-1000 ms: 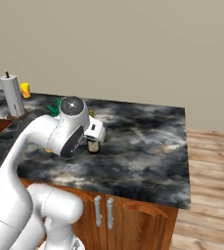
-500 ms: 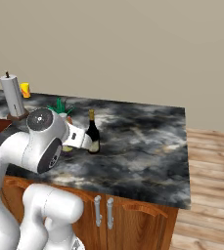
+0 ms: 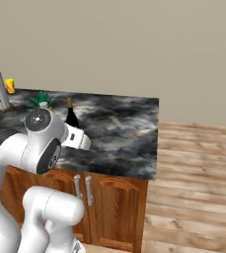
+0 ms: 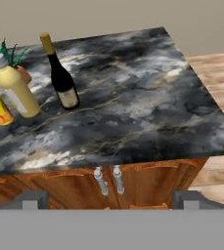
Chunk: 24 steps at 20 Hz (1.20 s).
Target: Place the drinks on the dining counter in a tight cluster.
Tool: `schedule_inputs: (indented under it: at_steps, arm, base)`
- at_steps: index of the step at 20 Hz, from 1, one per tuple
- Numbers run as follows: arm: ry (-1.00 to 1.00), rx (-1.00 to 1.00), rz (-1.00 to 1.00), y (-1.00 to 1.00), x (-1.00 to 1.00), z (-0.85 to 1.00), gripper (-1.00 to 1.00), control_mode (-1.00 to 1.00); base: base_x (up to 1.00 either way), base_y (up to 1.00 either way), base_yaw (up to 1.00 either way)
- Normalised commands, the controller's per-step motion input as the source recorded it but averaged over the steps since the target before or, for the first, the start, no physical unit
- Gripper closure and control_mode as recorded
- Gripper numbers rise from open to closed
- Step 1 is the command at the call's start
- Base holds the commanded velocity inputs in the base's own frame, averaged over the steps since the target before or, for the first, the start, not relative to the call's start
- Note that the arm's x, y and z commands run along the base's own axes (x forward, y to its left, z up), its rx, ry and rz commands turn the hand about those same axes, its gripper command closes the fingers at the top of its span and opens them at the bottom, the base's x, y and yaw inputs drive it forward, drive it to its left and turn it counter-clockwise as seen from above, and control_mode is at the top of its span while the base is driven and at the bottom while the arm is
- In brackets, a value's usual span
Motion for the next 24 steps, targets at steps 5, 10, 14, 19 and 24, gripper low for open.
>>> schedule_inputs:
  at_steps: [5, 10, 14, 19, 24]
  arm:
    - [0.0, 0.0, 0.0, 0.0, 0.0, 0.0, -1.0, 1.0]
    - [0.0, 0.0, 0.0, 0.0, 0.0, 0.0, -1.0, 1.0]
    - [0.0, 0.0, 0.0, 0.0, 0.0, 0.0, -1.0, 1.0]
    - [0.0, 0.0, 0.0, 0.0, 0.0, 0.0, -1.0, 1.0]
    - [0.0, 0.0, 0.0, 0.0, 0.0, 0.0, -1.0, 1.0]
  base:
    - [-0.41, -0.7, -0.58]
    - [0.0, -0.5, -0.81]
    - [0.39, -0.33, -0.7]
    - [1.0, 0.0, -0.38]
    - [1.0, -0.26, -0.21]
